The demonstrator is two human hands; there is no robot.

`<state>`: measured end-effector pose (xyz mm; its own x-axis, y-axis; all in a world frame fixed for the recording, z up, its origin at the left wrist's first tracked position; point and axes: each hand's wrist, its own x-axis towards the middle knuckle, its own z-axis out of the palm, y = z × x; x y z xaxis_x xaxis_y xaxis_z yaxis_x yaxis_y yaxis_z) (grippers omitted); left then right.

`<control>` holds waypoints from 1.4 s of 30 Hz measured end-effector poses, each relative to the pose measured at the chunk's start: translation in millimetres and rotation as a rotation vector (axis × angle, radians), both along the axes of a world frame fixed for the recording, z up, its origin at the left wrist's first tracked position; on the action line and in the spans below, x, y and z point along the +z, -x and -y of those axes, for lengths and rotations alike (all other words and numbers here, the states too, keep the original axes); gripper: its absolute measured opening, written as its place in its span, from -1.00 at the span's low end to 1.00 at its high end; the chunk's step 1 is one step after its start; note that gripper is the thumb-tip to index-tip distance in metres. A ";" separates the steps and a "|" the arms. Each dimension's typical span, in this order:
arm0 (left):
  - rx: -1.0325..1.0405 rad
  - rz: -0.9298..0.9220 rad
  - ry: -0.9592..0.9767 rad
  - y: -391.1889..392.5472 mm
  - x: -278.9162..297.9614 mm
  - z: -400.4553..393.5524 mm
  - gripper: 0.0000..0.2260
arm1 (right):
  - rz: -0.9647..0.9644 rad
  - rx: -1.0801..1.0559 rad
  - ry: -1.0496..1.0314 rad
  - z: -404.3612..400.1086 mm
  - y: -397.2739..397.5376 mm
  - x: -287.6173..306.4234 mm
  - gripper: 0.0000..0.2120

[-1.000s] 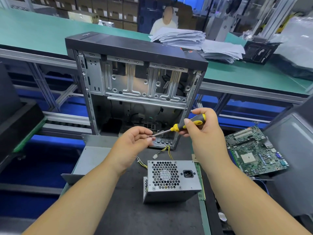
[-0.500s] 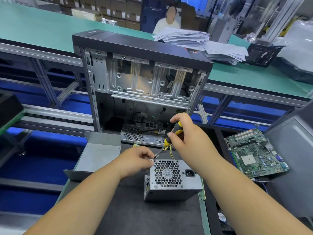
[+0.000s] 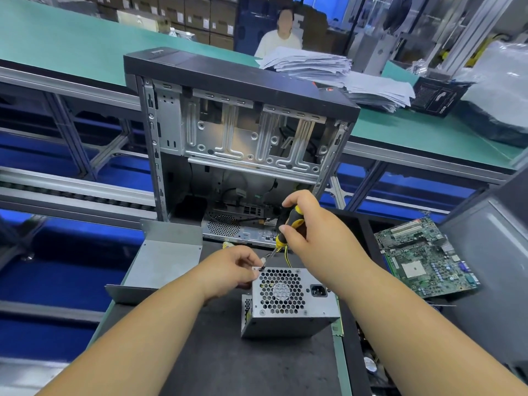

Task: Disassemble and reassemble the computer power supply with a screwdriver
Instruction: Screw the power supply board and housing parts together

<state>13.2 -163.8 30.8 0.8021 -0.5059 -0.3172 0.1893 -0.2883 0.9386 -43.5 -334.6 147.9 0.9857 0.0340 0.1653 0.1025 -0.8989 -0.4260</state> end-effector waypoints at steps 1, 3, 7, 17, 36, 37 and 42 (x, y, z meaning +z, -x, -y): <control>-0.007 0.019 -0.002 0.5 0.1 -0.2 -0.86 | 0.002 0.002 0.011 -0.4 0.1 0.6 -0.73; -0.018 0.062 -0.010 1.4 0.5 -0.1 -0.82 | 0.005 0.010 0.023 -0.8 -0.2 1.8 -0.73; -0.023 0.137 -0.050 2.7 1.4 0.1 -0.82 | 0.003 0.018 0.027 -2.9 -1.0 3.1 -0.73; -0.036 0.160 -0.057 2.4 1.6 0.7 -0.87 | -0.027 0.070 0.059 -10.2 -1.6 5.3 -0.76; 0.043 -0.056 -0.047 -2.8 -0.6 6.5 -0.85 | -0.104 -0.079 0.483 -22.0 -19.3 26.6 -0.55; 0.052 -0.062 -0.047 -2.6 -0.7 6.8 -0.85 | -0.081 -0.101 0.507 -23.2 -19.2 25.5 -0.54; 0.082 -0.092 -0.031 -2.1 -2.5 8.0 -0.85 | -0.130 0.046 0.213 -20.2 -16.5 31.7 -0.89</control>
<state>15.3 -171.8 28.3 0.8072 -0.4287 -0.4057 0.2983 -0.2968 0.9071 -27.0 -314.4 179.6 0.9947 0.1003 0.0219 0.1026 -0.9655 -0.2394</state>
